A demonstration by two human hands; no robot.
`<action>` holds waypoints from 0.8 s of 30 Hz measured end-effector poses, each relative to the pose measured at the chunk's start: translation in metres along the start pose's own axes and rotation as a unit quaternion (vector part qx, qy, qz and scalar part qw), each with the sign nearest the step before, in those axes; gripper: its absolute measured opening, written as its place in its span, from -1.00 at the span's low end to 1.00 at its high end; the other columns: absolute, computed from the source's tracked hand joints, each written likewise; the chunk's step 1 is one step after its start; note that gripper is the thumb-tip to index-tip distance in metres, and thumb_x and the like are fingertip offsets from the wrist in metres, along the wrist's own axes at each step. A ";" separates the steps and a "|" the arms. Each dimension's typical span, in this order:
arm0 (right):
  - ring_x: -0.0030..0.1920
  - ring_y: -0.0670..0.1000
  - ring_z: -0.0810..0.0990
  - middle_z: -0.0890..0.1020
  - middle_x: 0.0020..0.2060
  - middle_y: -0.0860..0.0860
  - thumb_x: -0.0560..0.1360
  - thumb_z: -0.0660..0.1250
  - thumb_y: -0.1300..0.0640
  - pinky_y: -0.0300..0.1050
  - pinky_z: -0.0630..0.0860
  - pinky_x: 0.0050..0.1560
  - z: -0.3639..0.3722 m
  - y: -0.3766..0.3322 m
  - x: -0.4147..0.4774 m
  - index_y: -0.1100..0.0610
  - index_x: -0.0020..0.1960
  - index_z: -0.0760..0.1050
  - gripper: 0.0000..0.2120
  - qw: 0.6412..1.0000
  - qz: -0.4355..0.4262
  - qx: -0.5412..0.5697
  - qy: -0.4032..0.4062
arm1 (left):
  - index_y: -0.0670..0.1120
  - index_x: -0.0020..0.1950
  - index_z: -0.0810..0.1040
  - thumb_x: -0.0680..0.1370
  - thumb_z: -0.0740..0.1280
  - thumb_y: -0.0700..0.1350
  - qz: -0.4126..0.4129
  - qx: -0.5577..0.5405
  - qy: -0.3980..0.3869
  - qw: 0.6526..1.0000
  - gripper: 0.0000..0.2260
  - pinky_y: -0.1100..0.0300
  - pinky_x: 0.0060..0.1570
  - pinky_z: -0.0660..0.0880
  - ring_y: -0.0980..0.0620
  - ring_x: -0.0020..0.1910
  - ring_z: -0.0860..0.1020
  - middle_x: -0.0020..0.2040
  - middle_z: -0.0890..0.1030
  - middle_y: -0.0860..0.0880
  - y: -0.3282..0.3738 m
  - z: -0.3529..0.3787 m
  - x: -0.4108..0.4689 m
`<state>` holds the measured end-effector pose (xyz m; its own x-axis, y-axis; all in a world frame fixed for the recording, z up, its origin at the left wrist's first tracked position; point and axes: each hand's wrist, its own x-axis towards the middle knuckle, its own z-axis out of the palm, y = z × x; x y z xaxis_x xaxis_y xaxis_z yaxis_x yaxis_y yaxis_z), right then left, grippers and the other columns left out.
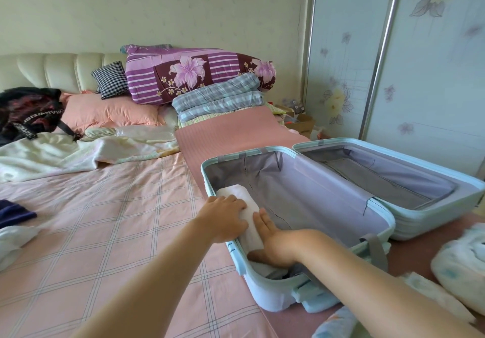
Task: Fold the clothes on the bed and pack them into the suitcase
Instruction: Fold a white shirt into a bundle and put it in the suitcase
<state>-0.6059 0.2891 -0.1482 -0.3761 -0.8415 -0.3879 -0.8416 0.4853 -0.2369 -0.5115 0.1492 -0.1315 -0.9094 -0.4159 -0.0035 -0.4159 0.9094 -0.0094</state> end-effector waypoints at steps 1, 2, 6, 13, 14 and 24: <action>0.61 0.10 -0.03 -0.45 0.54 -0.07 0.63 0.15 -0.23 0.08 0.02 0.56 0.004 0.000 0.000 0.04 0.57 -0.48 -0.09 1.000 -0.001 0.003 0.001 | 0.03 0.48 0.35 0.57 0.12 0.12 -0.001 0.002 0.010 1.000 -0.52 -0.01 0.43 0.22 -0.05 0.36 0.40 0.40 0.44 -0.01 0.001 0.001 -0.001; 0.62 0.09 -0.06 -0.45 0.54 -0.06 0.63 0.16 -0.24 0.08 0.00 0.57 0.006 0.000 0.000 0.04 0.57 -0.49 -0.08 1.000 0.000 0.005 0.003 | 0.03 0.46 0.36 0.57 0.12 0.14 -0.005 0.002 0.015 1.000 -0.52 0.00 0.43 0.22 -0.05 0.33 0.41 0.37 0.45 -0.01 0.002 0.003 -0.001; 0.60 0.08 0.05 -0.34 0.59 -0.09 0.59 0.19 -0.27 0.07 0.09 0.55 0.001 -0.002 -0.002 0.01 0.61 -0.38 -0.08 0.999 -0.008 0.016 0.033 | 0.01 0.50 0.34 0.62 0.10 0.17 -0.010 -0.032 0.012 0.999 -0.51 0.03 0.46 0.16 -0.04 0.40 0.35 0.43 0.41 -0.02 -0.001 0.003 -0.009; 0.41 0.11 0.40 0.35 0.46 0.02 0.62 0.17 -0.15 0.07 0.39 0.36 -0.032 -0.042 -0.039 -0.01 0.53 0.26 -0.47 0.965 -0.055 0.071 0.245 | 0.10 0.41 0.42 0.63 0.17 0.11 -0.058 -0.157 0.141 0.976 -0.64 0.07 0.31 0.37 -0.01 0.30 0.47 0.37 0.50 0.07 -0.020 -0.026 -0.058; 0.39 0.10 0.43 0.39 0.42 0.01 0.61 0.17 -0.13 0.06 0.41 0.34 -0.035 -0.056 -0.044 -0.03 0.50 0.31 -0.51 0.960 -0.070 0.076 0.262 | 0.09 0.37 0.45 0.63 0.18 0.11 -0.069 -0.176 0.152 0.970 -0.67 0.07 0.26 0.41 0.00 0.26 0.49 0.31 0.53 0.07 -0.026 -0.031 -0.070; 0.27 0.02 0.51 0.53 0.30 -0.02 0.60 0.22 -0.08 -0.05 0.44 0.27 0.013 -0.274 -0.059 0.01 0.42 0.43 -0.58 0.953 -0.205 0.097 0.203 | 0.13 0.24 0.50 0.61 0.16 0.08 -0.261 -0.145 0.179 0.938 -0.75 0.12 -0.04 0.42 0.00 0.14 0.54 0.15 0.57 0.11 -0.150 -0.049 -0.268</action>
<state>-0.3478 0.2084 -0.0719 -0.1840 -0.9728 0.1404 -0.8775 0.0982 -0.4694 -0.2061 0.1244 -0.0800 -0.5052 -0.8224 0.2616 -0.7419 0.5687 0.3552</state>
